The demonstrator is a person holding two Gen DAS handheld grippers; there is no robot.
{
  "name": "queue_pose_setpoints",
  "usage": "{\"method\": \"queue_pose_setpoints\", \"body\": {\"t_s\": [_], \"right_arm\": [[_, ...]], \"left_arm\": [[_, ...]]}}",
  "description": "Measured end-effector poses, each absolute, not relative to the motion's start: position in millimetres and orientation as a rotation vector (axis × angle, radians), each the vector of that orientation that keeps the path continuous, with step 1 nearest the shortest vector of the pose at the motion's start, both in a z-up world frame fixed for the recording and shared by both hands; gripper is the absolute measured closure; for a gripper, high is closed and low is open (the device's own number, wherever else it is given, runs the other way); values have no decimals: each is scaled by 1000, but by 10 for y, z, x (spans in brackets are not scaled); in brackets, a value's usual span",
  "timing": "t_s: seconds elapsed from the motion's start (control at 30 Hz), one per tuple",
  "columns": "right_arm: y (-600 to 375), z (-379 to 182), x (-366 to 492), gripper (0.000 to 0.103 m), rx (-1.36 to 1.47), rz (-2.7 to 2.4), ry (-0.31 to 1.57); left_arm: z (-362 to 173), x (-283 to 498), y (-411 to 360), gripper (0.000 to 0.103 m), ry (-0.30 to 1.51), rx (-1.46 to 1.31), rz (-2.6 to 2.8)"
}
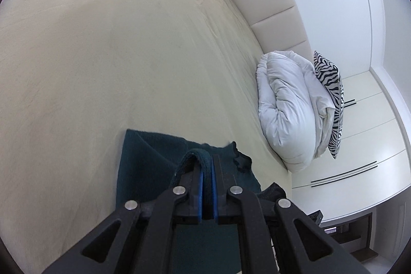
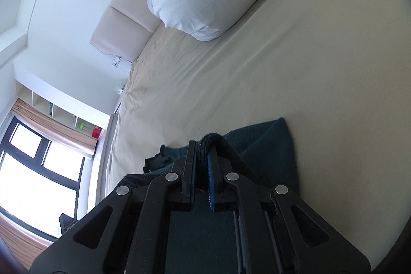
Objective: Fold small clothes
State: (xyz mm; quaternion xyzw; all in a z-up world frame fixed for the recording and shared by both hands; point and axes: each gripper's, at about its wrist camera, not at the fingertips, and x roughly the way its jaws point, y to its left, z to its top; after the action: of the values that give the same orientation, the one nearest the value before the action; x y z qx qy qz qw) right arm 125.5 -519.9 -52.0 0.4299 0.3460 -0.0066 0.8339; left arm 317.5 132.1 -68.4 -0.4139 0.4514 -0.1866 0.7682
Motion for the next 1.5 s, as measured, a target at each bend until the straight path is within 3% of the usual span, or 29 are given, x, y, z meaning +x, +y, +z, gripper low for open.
{"method": "queue_pose_setpoints", "body": {"t_s": [0.13,0.2,0.27,0.3,0.33,0.6,1.03,1.17,1.33,1.5], "right_arm": [[-5233,-780,1643,96,887,-47,767],[-5239,-965,1831,92,874,-86,807],[-5258,-1088,1941,73,836,-144,827],[-5270,-1111,1951,52,831,-148,819],[-5290,-1123,1943,48,836,-157,797],[-5368,-968,1609,48,805,-153,768],[-4724,-869,682,48,522,-69,845],[-4693,-889,422,48,505,-75,852],[-4718,-897,297,48,507,-86,857],[-4681,-832,233,48,470,-97,844]], "left_arm": [[-960,3459,1314,95,1017,-902,-339],[-1049,3487,1308,76,1036,-888,-305],[-1077,3431,1367,53,1024,-925,-318],[-1061,3386,1406,51,1017,-927,-306],[-1025,3332,1441,50,1006,-926,-306],[-598,2633,1419,50,920,-748,-343],[-817,1700,1132,50,919,-460,-294],[-774,1679,1039,60,894,-370,-287],[-761,1733,999,61,871,-318,-260],[-750,1794,926,69,854,-258,-246]]}}
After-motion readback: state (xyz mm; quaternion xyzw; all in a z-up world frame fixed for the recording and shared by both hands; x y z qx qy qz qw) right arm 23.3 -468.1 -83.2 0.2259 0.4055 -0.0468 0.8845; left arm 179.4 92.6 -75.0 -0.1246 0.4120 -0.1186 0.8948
